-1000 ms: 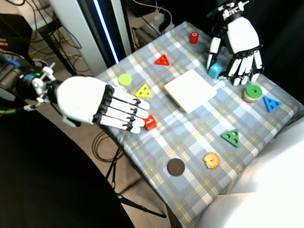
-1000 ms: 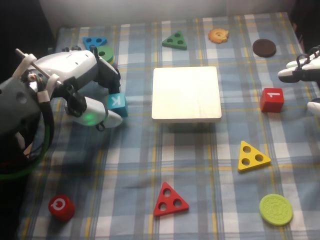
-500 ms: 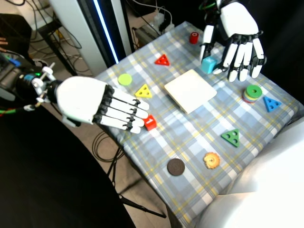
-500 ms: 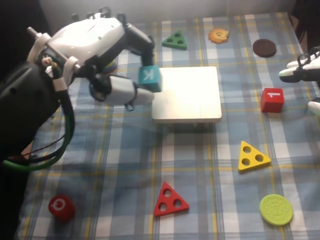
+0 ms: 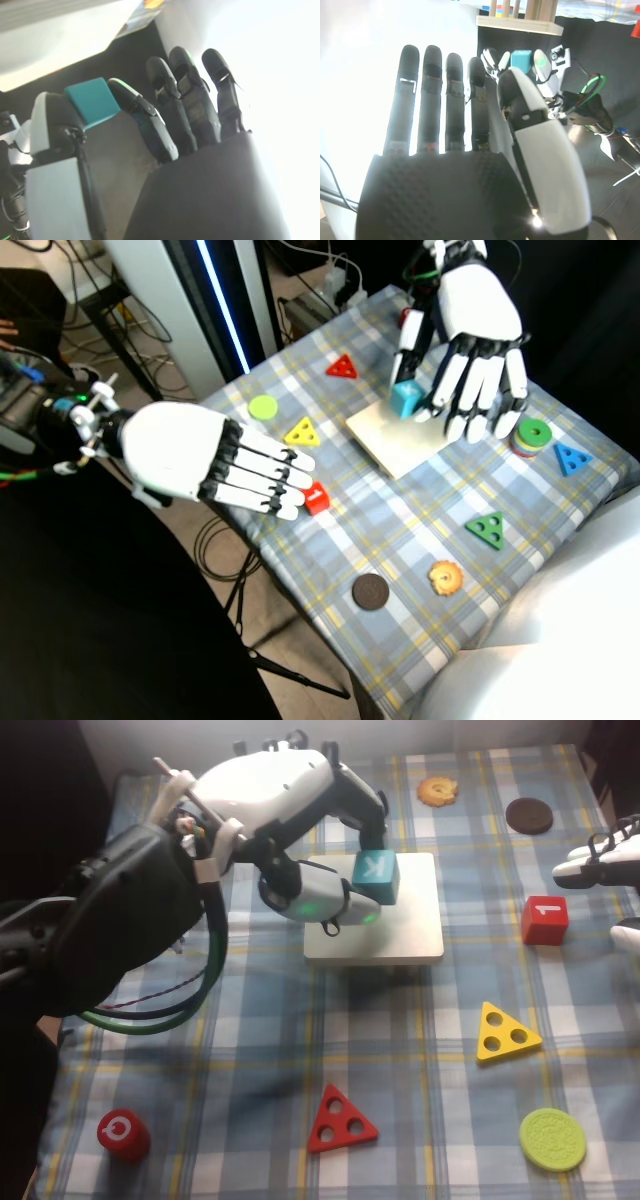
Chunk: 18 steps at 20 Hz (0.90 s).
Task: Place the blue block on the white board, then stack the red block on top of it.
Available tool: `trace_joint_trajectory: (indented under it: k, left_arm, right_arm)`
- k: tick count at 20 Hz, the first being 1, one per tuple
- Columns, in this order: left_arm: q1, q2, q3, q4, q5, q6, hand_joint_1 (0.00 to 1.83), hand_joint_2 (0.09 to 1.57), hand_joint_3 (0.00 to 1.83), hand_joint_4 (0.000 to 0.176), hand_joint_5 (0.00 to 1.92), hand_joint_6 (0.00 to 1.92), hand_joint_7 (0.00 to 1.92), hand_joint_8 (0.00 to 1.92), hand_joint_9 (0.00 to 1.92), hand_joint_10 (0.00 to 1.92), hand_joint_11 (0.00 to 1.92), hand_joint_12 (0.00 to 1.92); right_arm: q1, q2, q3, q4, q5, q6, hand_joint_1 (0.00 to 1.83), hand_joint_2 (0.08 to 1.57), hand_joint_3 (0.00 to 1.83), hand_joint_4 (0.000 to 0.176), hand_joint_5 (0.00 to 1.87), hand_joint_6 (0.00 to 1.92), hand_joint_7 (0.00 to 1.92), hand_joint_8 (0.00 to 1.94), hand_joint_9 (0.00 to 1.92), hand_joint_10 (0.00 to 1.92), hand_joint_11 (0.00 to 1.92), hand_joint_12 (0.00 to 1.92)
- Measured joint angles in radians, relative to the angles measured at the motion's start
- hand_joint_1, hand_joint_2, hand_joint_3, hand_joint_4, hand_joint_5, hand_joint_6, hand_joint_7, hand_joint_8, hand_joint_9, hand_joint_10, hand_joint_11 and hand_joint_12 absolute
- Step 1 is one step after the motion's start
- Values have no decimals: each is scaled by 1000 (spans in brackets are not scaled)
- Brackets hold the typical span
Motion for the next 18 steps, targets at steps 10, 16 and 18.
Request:
trace_joint_trajectory:
  k: [10,16,18]
  left_arm:
    - [-1,-11,38,-26,56,1,1060,1076,1,142,1060,839,750,3,569,4,47,815]
    - [-1,-11,43,-34,68,0,1028,1099,1,176,996,941,721,0,566,0,22,879]
    - [-1,-11,43,-35,70,0,1027,1100,0,176,993,947,703,0,552,0,12,879]
  right_arm:
    - [5,-2,4,-7,-1,0,783,1368,0,0,591,2,609,1,605,0,392,475]
    - [5,-4,5,-8,-1,0,770,1365,0,0,597,1,618,2,613,2,403,460]
    - [5,-4,5,-9,-1,0,768,1364,0,0,595,0,618,2,616,3,406,460]
